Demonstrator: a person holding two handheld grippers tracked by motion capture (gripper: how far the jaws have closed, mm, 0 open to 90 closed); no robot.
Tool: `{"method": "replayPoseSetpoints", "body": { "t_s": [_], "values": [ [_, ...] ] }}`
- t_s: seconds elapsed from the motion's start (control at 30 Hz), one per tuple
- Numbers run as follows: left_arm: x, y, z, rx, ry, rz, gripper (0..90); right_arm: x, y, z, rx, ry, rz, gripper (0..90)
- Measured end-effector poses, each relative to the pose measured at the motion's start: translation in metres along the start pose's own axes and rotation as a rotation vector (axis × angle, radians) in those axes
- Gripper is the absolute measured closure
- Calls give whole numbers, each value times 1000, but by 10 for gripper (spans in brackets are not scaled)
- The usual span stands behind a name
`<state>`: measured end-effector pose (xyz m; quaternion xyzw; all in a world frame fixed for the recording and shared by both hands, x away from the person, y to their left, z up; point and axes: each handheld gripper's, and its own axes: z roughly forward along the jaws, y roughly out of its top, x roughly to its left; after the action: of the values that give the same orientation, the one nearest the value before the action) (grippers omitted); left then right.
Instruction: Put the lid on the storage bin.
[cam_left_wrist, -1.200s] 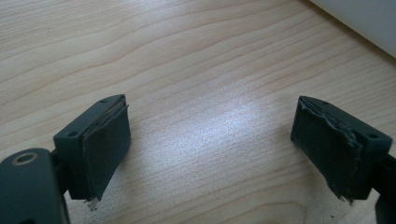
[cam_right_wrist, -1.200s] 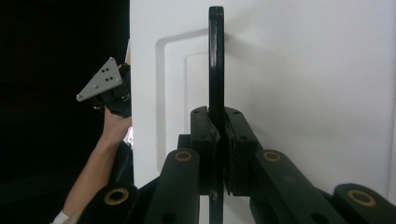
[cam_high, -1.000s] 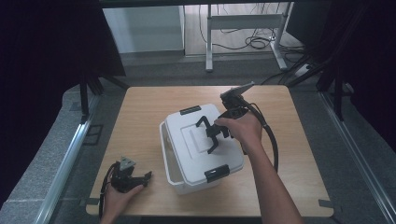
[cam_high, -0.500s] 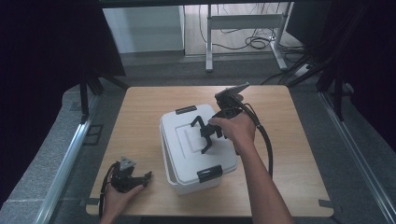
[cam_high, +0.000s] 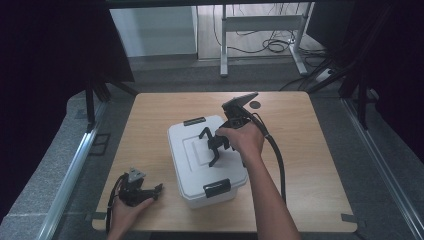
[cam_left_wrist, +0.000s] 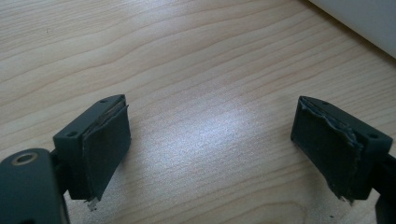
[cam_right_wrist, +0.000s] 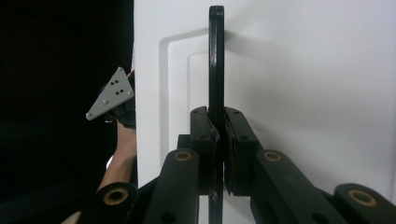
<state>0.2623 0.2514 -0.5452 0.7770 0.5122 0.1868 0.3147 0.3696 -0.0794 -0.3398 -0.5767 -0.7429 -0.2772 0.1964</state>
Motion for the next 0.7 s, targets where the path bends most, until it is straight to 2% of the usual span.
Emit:
{"method": "replayPoseSetpoints", "body": {
  "t_s": [0.17,0.53,0.63,0.7],
  "values": [
    [0,0,0,0,-1,1,118,-1,1,5,0,3,11,838],
    [0,1,1,2,-3,4,118,-14,4,14,-20,31,77,835],
    [0,1,1,3,-4,6,118,-20,4,17,-19,26,78,833],
    [0,1,1,3,-4,6,118,-22,3,18,-25,41,76,832]
  ]
}}
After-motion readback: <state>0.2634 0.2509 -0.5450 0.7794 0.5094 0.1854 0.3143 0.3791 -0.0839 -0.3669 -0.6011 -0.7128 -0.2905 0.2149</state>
